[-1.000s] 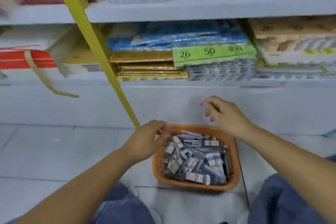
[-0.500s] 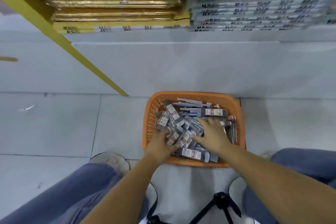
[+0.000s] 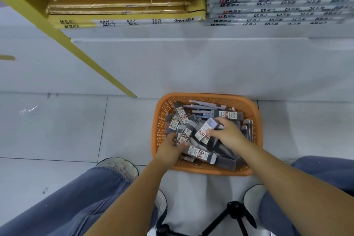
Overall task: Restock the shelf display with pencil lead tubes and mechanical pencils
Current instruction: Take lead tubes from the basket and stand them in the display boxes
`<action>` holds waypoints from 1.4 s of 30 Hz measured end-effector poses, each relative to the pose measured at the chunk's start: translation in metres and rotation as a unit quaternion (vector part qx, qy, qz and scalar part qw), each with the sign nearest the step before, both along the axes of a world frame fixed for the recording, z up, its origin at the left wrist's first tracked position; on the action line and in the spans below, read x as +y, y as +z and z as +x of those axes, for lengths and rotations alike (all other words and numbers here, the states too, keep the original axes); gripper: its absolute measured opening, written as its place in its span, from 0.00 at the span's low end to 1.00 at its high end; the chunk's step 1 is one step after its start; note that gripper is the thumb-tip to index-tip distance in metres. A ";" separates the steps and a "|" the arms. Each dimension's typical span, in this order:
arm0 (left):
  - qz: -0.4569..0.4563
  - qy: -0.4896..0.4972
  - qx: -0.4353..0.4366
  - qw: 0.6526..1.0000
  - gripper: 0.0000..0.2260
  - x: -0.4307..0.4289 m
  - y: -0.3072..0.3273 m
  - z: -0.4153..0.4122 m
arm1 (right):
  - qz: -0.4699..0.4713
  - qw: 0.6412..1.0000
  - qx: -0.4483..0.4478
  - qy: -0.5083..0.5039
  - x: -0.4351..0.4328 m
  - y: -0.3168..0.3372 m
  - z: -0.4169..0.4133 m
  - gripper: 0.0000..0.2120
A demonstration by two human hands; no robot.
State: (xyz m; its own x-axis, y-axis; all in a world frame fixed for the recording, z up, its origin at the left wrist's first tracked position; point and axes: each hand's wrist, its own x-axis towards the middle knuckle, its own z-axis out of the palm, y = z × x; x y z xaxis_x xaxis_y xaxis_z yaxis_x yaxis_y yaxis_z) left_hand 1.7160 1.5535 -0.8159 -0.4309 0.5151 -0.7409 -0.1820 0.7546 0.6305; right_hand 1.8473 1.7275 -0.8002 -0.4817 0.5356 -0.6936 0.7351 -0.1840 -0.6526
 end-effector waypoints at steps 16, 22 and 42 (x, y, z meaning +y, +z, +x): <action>0.193 0.096 -0.027 0.976 0.09 0.011 0.117 -0.024 | -0.165 0.976 0.134 0.050 0.049 0.117 0.005 0.23; 0.273 0.125 -0.021 0.954 0.12 0.025 0.177 -0.005 | -0.154 0.970 0.172 0.072 0.019 0.176 -0.001 0.22; 0.383 -0.020 -0.006 0.923 0.30 0.060 0.358 -0.020 | -0.036 0.878 0.477 0.020 0.012 0.369 -0.027 0.21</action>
